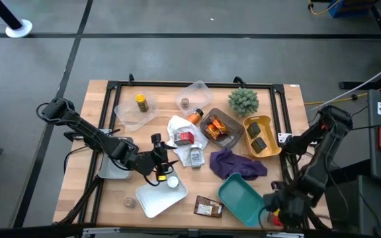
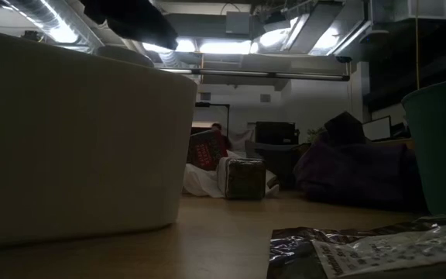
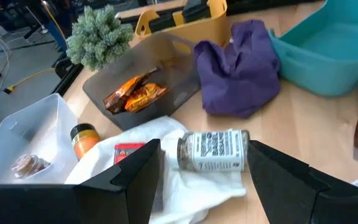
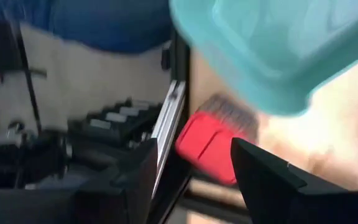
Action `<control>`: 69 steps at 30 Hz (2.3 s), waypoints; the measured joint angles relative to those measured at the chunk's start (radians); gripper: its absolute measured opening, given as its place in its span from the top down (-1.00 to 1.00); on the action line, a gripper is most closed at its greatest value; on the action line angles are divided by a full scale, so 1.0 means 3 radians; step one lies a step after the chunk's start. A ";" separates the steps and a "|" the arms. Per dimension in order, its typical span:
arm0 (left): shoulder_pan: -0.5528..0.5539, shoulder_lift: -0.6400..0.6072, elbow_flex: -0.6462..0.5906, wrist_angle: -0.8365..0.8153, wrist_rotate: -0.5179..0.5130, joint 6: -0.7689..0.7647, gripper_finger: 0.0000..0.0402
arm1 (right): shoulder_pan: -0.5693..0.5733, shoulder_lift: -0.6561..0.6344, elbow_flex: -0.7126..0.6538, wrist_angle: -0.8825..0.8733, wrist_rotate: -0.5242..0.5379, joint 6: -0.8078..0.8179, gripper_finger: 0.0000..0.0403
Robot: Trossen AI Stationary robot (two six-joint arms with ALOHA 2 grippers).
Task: Sort spices by type
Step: Put the bottom red spice can into the green bin
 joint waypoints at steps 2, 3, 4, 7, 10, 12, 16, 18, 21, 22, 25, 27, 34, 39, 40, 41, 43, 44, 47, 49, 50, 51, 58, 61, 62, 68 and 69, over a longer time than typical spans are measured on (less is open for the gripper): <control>0.0000 0.0001 0.0000 -0.0050 0.0000 0.0000 -0.11 | 0.0050 0.0091 0.0012 0.0000 -0.0126 -0.0001 -0.02; 0.0000 0.0001 0.0000 -0.0085 0.0000 0.0001 -0.11 | 0.0068 0.0129 0.0012 -0.0004 -0.0138 -0.0001 -0.02; 0.0000 0.0001 0.0000 -0.0103 0.0000 0.0000 -0.11 | 0.0083 0.0159 0.0013 -0.0006 -0.0137 -0.0002 -0.02; 0.0000 0.0001 0.0000 -0.0157 0.0000 0.0001 -0.11 | 0.0082 0.0222 0.0017 -0.0100 -0.0144 -0.0029 -0.02; 0.0000 0.0003 0.0000 -0.0147 0.0000 0.0014 -0.11 | 0.0075 0.0233 0.0017 -0.0252 -0.0198 -0.0179 -0.02; 0.0000 0.0003 0.0000 -0.0148 0.0000 0.0097 -0.11 | 0.0071 0.0228 0.0017 -0.0346 -0.0220 -0.0250 -0.02; 0.0000 -0.0073 -0.0001 -0.0185 -0.0006 0.0198 -0.11 | 0.0071 0.0221 0.0017 -0.0574 -0.0246 -0.0351 -0.02; -0.0001 -0.0205 -0.0001 -0.0284 -0.0042 0.0193 -0.11 | 0.0071 0.0221 0.0017 -0.0655 -0.0246 -0.0364 -0.01; -0.0010 -0.0497 -0.0001 -0.0632 -0.0064 0.0093 -0.11 | 0.0071 0.0221 0.0017 -0.0743 -0.0246 -0.0364 -0.02; -0.0011 -0.0603 -0.0002 -0.0750 -0.0067 0.0019 -0.11 | 0.0071 0.0221 0.0017 -0.0762 -0.0246 -0.0364 -0.02; -0.0041 -0.0959 -0.0095 -0.1009 -0.0076 -0.0153 -0.11 | 0.0071 0.0221 0.0017 -0.0766 -0.0246 -0.0365 -0.02; -0.0074 -0.1207 -0.0243 -0.1033 -0.0077 -0.0157 -0.11 | 0.0071 0.0221 0.0017 -0.0769 -0.0246 -0.0365 -0.02; -0.0008 -0.2317 -0.0848 -0.0993 -0.0125 0.0166 -0.11 | 0.0071 0.0216 0.0017 -0.0859 -0.0245 -0.0366 -0.02; 0.0149 -0.3250 -0.1135 -0.0997 -0.0102 0.0405 -0.11 | 0.0071 0.0216 0.0017 -0.0876 -0.0245 -0.0366 -0.02; 0.0171 -0.3432 -0.1173 -0.0994 -0.0049 0.0466 -0.11 | 0.0071 0.0216 0.0017 -0.0875 -0.0245 -0.0366 -0.02; 0.0187 -0.3616 -0.1217 -0.0988 0.0011 0.0520 -0.11 | 0.0071 0.0216 0.0017 -0.0875 -0.0246 -0.0366 -0.02; 0.0213 -0.3954 -0.1315 -0.0994 0.0134 0.0589 -0.11 | 0.0071 0.0216 0.0017 -0.0879 -0.0245 -0.0366 -0.02; 0.0221 -0.4112 -0.1364 -0.0989 0.0185 0.0591 -0.11 | 0.0071 0.0216 0.0017 -0.0885 -0.0245 -0.0366 -0.02; 0.0219 -0.4499 -0.1456 -0.0858 0.0296 0.0644 -0.11 | 0.0073 0.0216 0.0017 -0.0933 -0.0245 -0.0366 -0.02; 0.0219 -0.4602 -0.1512 -0.0868 0.0294 0.0694 -0.11 | 0.0073 0.0216 0.0017 -0.0951 -0.0245 -0.0367 -0.02; 0.0222 -0.4583 -0.1524 -0.0882 0.0290 0.0705 -0.11 | 0.0073 0.0216 0.0017 -0.0957 -0.0245 -0.0368 -0.02; 0.0221 -0.4575 -0.1536 -0.0945 0.0304 0.0708 -0.11 | 0.0071 0.0216 0.0017 -0.0956 -0.0244 -0.0367 -0.02; 0.0221 -0.4566 -0.1781 -0.0789 0.0401 0.0712 -0.11 | 0.0075 0.0215 0.0016 -0.1041 -0.0115 -0.0445 -0.02; 0.0221 -0.4566 -0.1981 -0.0659 0.0399 0.0644 -0.11 | 0.0074 0.0215 0.0016 -0.1019 -0.0103 -0.0478 -0.02; 0.0222 -0.4564 -0.2060 -0.0581 0.0402 0.0649 -0.11 | 0.0074 0.0215 0.0016 -0.1017 -0.0088 -0.0479 -0.02; 0.0222 -0.4565 -0.2419 -0.0113 0.0401 0.0706 -0.11 | 0.0072 0.0215 0.0016 -0.1020 -0.0042 -0.0605 -0.02; 0.0221 -0.4566 -0.2452 -0.0079 0.0400 0.0705 -0.11 | 0.0071 0.0215 0.0016 -0.1019 -0.0042 -0.0656 -0.02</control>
